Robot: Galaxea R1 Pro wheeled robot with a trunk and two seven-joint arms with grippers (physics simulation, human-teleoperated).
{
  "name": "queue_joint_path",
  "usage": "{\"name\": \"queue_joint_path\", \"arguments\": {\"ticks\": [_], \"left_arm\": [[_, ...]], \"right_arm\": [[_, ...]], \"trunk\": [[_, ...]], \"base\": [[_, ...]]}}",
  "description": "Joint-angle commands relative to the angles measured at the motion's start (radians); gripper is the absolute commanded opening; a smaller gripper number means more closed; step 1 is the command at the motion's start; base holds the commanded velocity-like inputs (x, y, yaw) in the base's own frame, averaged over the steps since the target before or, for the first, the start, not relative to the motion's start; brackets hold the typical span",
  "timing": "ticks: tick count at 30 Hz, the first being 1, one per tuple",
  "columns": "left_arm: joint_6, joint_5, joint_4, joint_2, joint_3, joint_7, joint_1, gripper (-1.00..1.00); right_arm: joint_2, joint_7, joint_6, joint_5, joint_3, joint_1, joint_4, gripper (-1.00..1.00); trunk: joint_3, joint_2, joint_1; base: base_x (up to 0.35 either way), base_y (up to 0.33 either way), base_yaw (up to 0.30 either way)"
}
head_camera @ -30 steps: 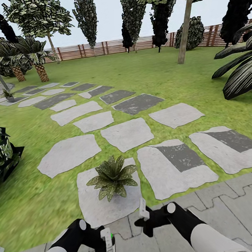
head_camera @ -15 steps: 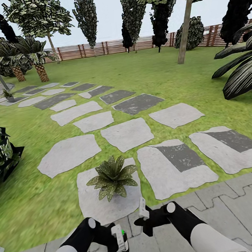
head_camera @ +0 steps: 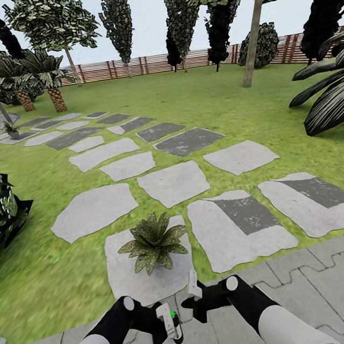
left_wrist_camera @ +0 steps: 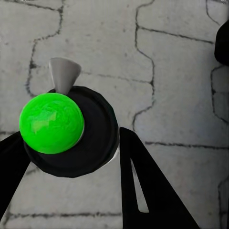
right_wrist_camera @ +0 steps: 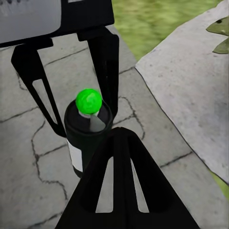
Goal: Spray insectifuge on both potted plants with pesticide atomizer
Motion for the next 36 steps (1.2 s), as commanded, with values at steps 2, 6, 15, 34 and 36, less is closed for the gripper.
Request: {"name": "queue_joint_path", "arguments": {"ticks": [2, 6, 15, 34, 36], "left_arm": [[-0.016, -0.008, -0.001, -0.001, 0.004, -0.002, 0.000, -1.00], [-0.035, 0.019, -0.001, -0.003, 0.004, -0.002, -0.001, -1.00], [-0.036, 0.061, -0.003, -0.015, 0.004, -0.003, -0.002, -1.00], [-0.037, 0.089, -0.003, -0.033, 0.004, -0.009, -0.002, -1.00], [-0.037, 0.090, -0.002, -0.030, 0.004, -0.010, -0.002, -1.00]], "right_arm": [[0.000, 0.001, -0.004, 0.007, 0.001, -0.001, -0.001, -1.00], [0.000, 0.001, -0.004, 0.007, 0.000, -0.001, -0.001, -1.00], [0.000, 0.001, -0.005, 0.007, 0.000, 0.000, -0.001, -1.00], [0.000, 0.001, -0.005, 0.007, 0.000, 0.000, 0.000, -1.00], [0.000, 0.001, -0.005, 0.007, 0.000, -0.001, 0.000, -1.00]], "trunk": [[-0.001, 0.000, 0.000], [-0.001, 0.000, 0.000], [-0.001, 0.000, 0.000], [-0.001, 0.000, 0.000], [-0.001, 0.000, 0.000]], "base": [[0.000, 0.000, 0.000], [0.000, 0.000, 0.000], [0.000, 0.000, 0.000], [0.000, 0.000, 0.000], [0.000, 0.000, 0.000]]}}
